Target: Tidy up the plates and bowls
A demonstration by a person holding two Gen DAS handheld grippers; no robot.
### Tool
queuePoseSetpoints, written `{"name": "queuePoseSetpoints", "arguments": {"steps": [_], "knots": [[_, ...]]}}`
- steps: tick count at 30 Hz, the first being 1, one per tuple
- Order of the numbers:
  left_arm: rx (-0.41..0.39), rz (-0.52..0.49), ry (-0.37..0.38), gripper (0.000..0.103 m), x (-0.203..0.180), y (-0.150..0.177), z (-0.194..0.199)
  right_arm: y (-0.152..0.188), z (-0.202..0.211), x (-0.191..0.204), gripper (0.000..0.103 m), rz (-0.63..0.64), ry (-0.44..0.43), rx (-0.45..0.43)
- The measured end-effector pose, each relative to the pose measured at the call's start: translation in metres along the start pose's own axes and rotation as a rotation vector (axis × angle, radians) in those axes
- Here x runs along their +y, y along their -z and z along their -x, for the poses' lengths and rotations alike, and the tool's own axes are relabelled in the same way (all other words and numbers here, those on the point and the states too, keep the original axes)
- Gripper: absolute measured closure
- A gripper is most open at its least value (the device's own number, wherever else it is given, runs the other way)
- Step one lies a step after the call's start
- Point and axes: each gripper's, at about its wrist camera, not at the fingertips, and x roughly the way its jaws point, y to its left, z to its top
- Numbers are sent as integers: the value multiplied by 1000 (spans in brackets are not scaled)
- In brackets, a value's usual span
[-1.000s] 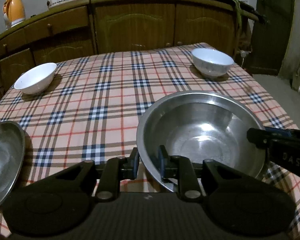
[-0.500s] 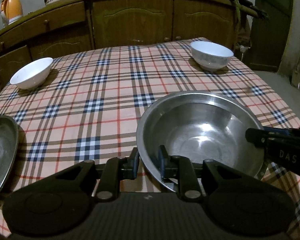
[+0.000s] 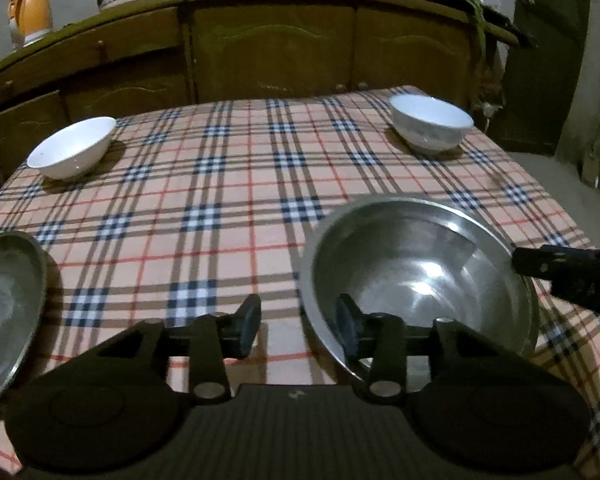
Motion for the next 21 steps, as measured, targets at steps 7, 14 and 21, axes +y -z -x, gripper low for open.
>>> {"name": "queuePoseSetpoints", "arguments": {"steps": [7,14,21], "knots": [[-31,23,-37,49,25,-18,12,-22,6,13,68,-5,-50,-38],[-69,57,-75,43,55,-36,25,-43,3,56,66,20,-156,-38],[-83,100,-115,43,93,-46,30,-62,-7,110,65,72,-231,-31]]}}
